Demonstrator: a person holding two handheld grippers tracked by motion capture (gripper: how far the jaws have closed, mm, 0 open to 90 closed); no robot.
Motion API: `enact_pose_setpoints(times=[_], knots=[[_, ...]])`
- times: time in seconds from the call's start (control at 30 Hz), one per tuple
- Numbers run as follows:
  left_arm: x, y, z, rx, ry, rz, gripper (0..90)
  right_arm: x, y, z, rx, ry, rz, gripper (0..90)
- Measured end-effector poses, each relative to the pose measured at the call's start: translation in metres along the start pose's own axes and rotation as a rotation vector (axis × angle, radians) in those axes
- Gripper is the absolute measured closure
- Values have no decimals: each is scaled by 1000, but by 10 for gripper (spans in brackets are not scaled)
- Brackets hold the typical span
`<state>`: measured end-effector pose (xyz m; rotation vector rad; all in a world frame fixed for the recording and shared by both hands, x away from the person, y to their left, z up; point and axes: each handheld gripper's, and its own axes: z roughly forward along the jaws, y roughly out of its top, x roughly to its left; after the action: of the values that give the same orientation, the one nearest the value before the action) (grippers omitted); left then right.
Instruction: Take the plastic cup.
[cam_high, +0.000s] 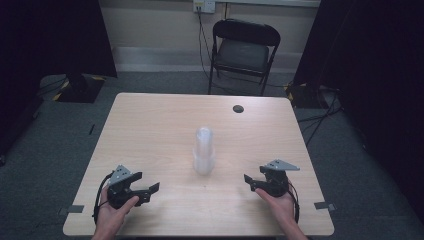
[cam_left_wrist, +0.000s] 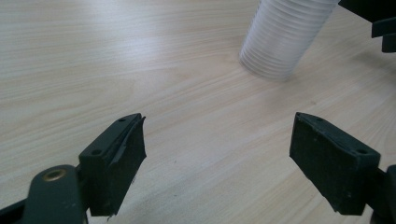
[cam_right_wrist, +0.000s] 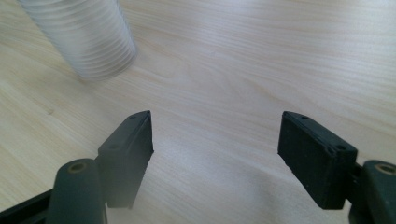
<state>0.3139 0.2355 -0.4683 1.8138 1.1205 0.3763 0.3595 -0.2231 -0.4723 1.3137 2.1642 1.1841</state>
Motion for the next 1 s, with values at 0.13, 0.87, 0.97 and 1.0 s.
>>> enact_pose_setpoints(times=[0.13,0.87,0.97,1.0], knots=[[0,-1,0,23,-14,-14,180,2,1,-2,0,30,-9,304],[-4,-2,0,50,-19,20,179,25,27,-16,-110,195,-83,421],[-5,-1,0,50,-23,25,181,29,32,-17,-114,208,-105,439],[-5,-1,1,49,-21,29,181,30,34,-16,-113,215,-118,451]])
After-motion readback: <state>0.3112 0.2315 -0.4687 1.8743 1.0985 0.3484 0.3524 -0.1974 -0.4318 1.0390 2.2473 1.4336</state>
